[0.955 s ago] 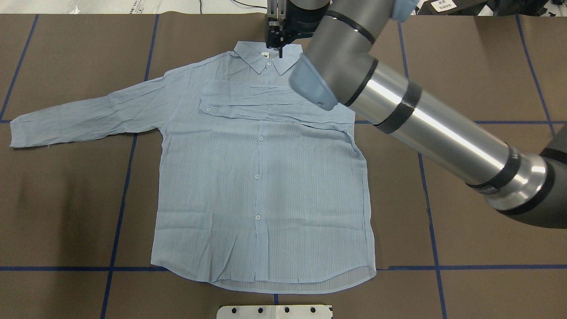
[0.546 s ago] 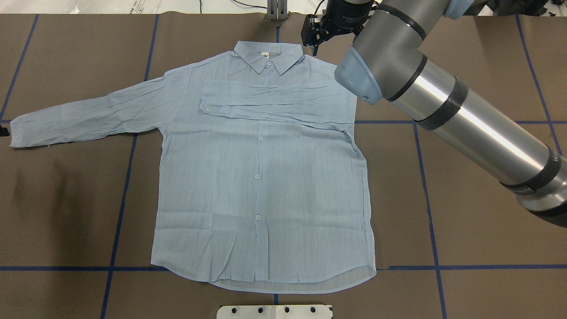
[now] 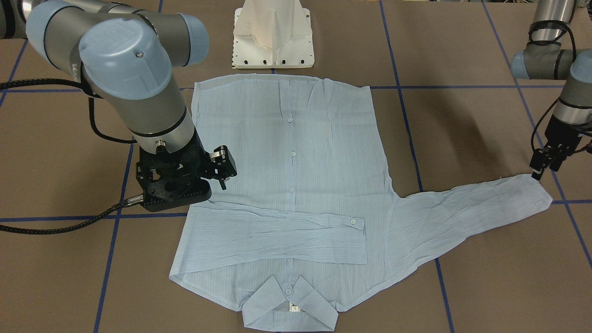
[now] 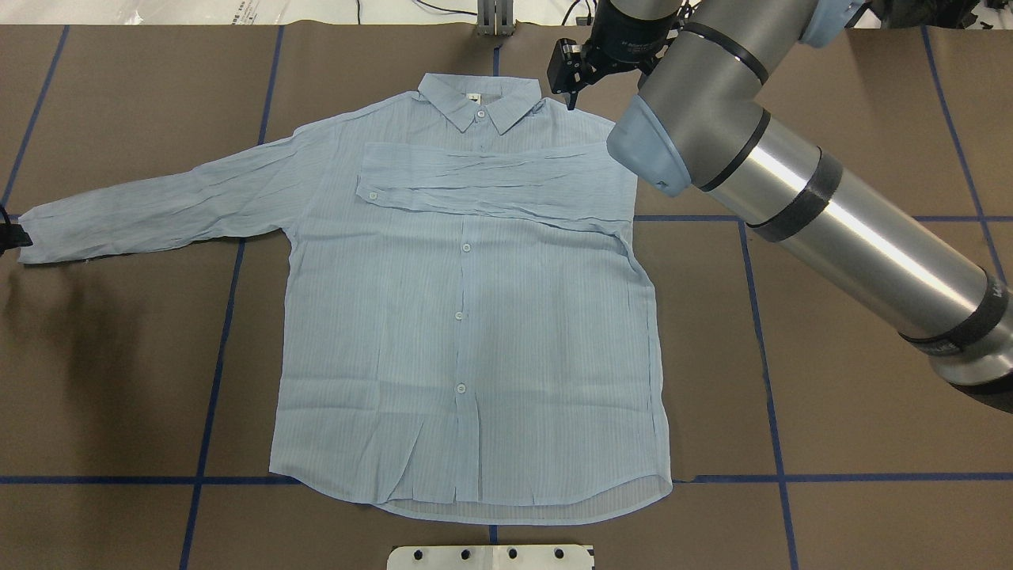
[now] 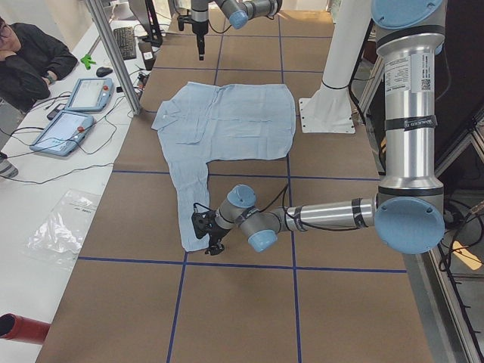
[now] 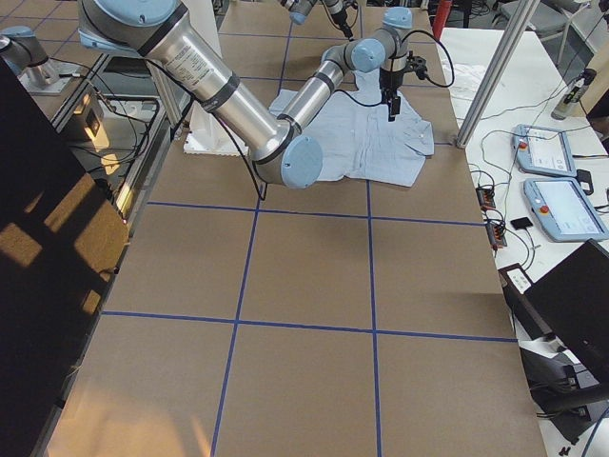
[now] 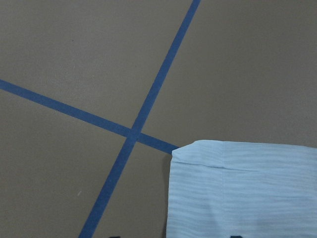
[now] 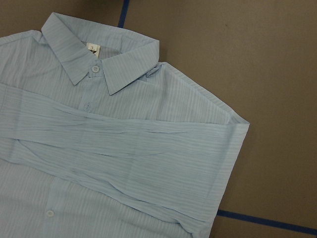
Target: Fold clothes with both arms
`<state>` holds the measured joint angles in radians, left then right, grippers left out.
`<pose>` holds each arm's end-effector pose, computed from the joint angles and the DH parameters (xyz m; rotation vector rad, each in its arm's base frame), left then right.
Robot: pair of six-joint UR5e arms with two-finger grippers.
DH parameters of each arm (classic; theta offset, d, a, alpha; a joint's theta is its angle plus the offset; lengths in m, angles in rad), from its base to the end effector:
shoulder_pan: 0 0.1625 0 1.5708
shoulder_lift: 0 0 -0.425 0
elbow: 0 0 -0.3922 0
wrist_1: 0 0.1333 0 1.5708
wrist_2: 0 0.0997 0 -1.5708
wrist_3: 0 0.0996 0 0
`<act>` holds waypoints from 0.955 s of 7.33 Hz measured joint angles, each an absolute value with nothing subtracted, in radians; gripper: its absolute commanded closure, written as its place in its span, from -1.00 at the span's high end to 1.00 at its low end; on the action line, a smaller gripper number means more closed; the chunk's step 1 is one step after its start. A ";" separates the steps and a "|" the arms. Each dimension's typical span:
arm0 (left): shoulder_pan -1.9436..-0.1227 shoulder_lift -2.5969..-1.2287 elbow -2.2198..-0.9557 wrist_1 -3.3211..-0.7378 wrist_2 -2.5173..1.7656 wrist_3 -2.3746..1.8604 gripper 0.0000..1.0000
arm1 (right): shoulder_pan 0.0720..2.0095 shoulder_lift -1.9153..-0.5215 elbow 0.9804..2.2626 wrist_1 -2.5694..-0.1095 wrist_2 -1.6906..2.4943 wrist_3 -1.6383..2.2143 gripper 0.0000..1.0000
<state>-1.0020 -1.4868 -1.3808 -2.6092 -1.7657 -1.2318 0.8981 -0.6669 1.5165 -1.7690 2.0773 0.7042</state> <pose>0.1633 -0.4671 0.6936 0.3327 0.7218 -0.5539 -0.3853 -0.6200 0.1396 0.1818 -0.7816 -0.1351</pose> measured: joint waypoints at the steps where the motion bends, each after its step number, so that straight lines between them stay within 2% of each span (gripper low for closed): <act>1: -1.002 -1.499 -1.367 -2.609 -1.765 -1.231 0.34 | 0.894 -0.666 1.516 -1.768 2.076 0.706 1.00; 4: -0.993 -1.507 -1.358 -2.608 -1.763 -1.216 0.28 | 0.883 -0.669 1.514 -1.765 2.074 0.710 1.00; 7: -0.979 -1.508 -1.361 -2.608 -1.763 -1.214 0.14 | 0.882 -0.702 1.514 -1.705 2.074 0.710 1.00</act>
